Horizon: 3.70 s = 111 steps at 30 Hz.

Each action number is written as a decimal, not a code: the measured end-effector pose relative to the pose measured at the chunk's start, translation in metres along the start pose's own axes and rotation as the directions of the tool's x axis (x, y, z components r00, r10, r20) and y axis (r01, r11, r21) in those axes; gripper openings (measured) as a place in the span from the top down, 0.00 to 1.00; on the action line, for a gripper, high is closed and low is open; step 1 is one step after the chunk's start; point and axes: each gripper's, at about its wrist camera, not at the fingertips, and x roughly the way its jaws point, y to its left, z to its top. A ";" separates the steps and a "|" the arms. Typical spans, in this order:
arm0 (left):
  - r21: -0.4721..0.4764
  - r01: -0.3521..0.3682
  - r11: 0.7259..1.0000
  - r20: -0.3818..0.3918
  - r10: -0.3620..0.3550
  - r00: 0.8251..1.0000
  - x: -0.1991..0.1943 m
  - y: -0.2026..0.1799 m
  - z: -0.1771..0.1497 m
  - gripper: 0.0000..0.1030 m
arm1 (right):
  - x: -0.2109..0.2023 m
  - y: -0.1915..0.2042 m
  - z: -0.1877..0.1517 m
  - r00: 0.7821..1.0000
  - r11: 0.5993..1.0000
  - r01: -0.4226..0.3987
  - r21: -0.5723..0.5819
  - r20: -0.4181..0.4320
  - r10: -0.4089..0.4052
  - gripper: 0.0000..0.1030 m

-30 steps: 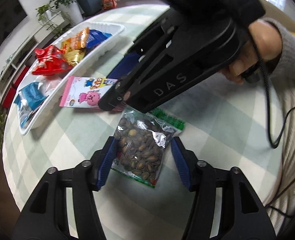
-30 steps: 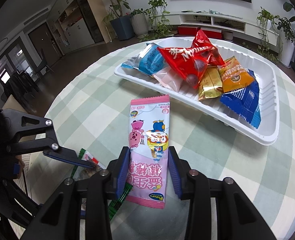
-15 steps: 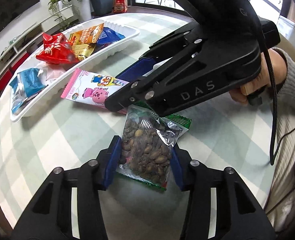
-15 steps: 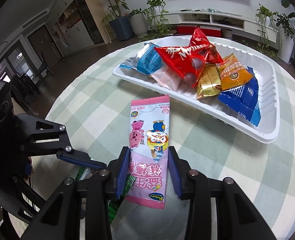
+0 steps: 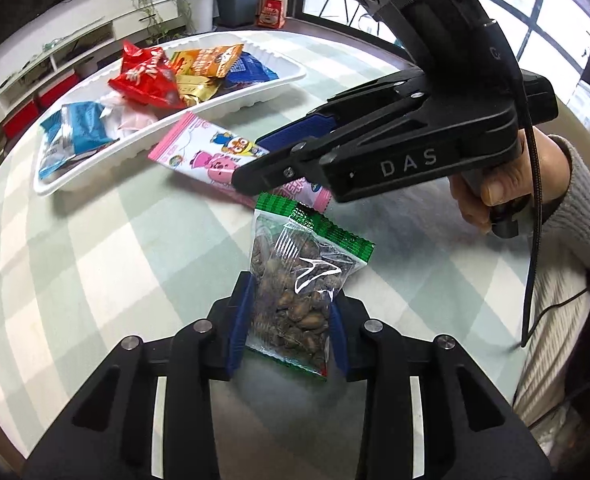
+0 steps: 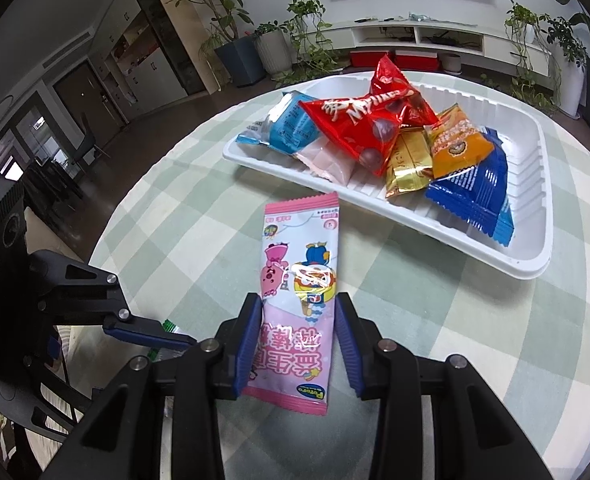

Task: Organize snacks
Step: 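Grasp and lift the nut bag with left while right lifts the pink pack, then carry both packs over the white tray and lower them in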

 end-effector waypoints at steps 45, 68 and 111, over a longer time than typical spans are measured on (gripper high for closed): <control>-0.188 -0.099 0.977 0.077 0.116 0.990 -0.047 0.015 -0.016 0.69 | -0.030 0.013 -0.013 0.996 0.999 0.004 0.037 0.090 -0.008 0.71; -0.231 -0.124 0.965 0.137 0.158 0.978 -0.056 0.040 0.043 0.69 | -0.058 -0.028 0.019 0.983 0.986 -0.049 0.158 0.183 0.019 0.71; -0.348 -0.209 0.914 0.133 0.269 0.954 -0.019 0.128 0.130 0.68 | -0.016 -0.092 0.103 0.979 0.981 0.020 0.195 0.193 -0.058 0.70</control>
